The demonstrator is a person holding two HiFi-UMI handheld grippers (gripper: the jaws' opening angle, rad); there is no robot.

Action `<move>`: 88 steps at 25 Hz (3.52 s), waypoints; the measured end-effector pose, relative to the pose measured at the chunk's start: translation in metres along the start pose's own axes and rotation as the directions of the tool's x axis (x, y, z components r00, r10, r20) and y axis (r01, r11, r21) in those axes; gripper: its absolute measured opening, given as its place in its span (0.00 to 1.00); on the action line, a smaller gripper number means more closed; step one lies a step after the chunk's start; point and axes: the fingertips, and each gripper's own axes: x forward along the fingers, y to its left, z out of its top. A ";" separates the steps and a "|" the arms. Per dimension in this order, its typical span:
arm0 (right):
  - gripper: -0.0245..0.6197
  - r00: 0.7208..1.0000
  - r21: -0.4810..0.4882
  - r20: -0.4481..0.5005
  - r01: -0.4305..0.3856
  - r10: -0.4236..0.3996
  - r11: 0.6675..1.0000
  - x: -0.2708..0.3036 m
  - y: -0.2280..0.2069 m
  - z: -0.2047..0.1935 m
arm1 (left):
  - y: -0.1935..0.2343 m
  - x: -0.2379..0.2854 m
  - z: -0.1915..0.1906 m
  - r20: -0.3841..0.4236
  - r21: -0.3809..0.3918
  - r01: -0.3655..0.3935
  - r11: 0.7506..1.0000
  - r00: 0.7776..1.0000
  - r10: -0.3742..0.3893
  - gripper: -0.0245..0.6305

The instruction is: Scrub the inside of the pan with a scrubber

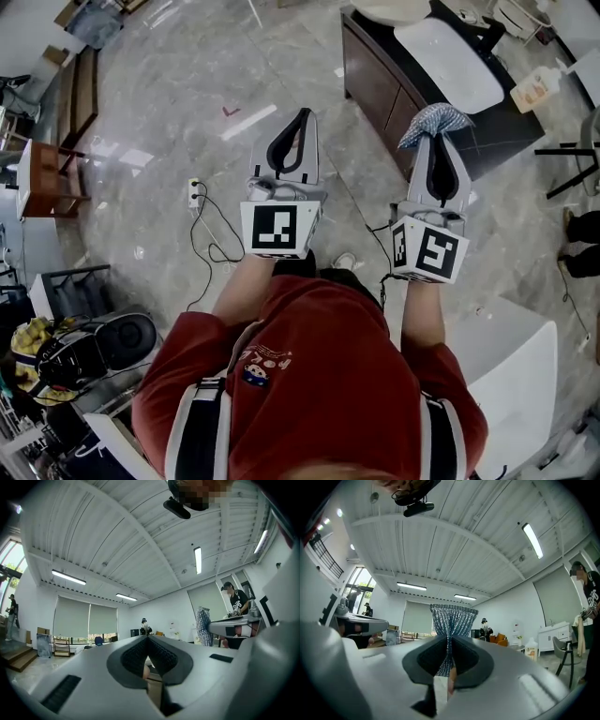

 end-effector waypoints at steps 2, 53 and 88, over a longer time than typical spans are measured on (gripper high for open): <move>0.10 1.000 -0.001 -0.003 0.002 -0.002 1.000 0.002 -0.005 -0.002 | -0.006 0.004 -0.001 -0.008 -0.002 0.009 1.000 1.000 -0.009 0.04; 0.13 0.970 -0.089 -0.090 0.220 -0.228 0.971 0.358 -0.028 -0.090 | 0.167 0.361 -0.062 0.033 -0.066 0.209 0.976 0.978 -0.207 0.04; 0.12 0.750 -0.081 -0.158 0.638 -0.642 0.765 0.520 -0.200 -0.149 | 0.064 0.686 -0.099 0.049 -0.102 0.668 0.737 0.744 -0.667 0.04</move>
